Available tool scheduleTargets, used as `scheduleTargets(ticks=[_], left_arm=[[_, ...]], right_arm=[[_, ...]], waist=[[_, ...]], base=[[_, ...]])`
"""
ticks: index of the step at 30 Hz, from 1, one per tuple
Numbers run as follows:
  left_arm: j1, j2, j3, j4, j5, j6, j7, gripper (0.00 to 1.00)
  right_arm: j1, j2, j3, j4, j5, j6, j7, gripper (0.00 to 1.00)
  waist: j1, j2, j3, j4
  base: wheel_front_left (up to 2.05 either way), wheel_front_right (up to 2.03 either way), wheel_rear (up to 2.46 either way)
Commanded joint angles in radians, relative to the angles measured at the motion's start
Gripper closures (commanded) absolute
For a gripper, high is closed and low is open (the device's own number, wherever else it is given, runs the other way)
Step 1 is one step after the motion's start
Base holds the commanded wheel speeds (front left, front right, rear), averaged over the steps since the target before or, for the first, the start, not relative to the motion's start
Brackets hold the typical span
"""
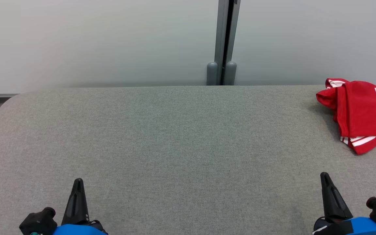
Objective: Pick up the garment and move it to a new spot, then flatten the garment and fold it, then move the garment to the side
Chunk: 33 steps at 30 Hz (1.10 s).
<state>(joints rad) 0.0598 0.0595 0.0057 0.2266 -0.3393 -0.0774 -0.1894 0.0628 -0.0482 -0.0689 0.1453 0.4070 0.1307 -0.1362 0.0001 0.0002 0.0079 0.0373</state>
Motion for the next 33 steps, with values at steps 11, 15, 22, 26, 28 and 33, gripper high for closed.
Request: scheduleTargets(ticks=[11,15,22,26,28,33], left_arm=[[-0.052,0.001,0.021,-0.011,-0.218,-0.011,0.049,1.00],[-0.060,0.001,0.027,-0.009,-0.283,-0.013,0.065,1.00],[-0.072,-0.001,0.036,-0.007,-0.389,-0.018,0.090,1.00],[-0.080,-0.001,0.040,-0.005,-0.446,-0.021,0.104,1.00],[-0.084,-0.001,0.042,-0.005,-0.474,-0.022,0.111,1.00],[-0.091,-0.002,0.048,-0.002,-0.541,-0.024,0.127,1.00]], right_arm=[[-0.054,-0.004,-0.010,0.006,0.207,0.000,0.041,1.00],[-0.061,-0.004,-0.012,0.011,0.268,0.000,0.054,1.00],[-0.075,-0.004,-0.016,0.020,0.369,0.000,0.075,1.00],[-0.081,-0.004,-0.018,0.026,0.424,0.000,0.087,1.00],[-0.084,-0.004,-0.019,0.028,0.449,0.000,0.093,1.00],[-0.093,-0.004,-0.021,0.034,0.513,0.000,0.106,1.00]], waist=[[0.0000,-0.0002,0.000,-0.004],[0.0000,-0.0002,-0.001,-0.005],[0.0000,-0.0002,-0.001,-0.007],[0.0000,-0.0002,-0.001,-0.009],[0.0000,-0.0002,-0.001,-0.009],[0.0000,-0.0002,-0.001,-0.011]], base=[[0.00,0.00,0.00],[0.00,0.00,0.00],[0.00,0.00,0.00],[0.00,0.00,0.00],[0.00,0.00,0.00],[0.00,0.00,0.00]])
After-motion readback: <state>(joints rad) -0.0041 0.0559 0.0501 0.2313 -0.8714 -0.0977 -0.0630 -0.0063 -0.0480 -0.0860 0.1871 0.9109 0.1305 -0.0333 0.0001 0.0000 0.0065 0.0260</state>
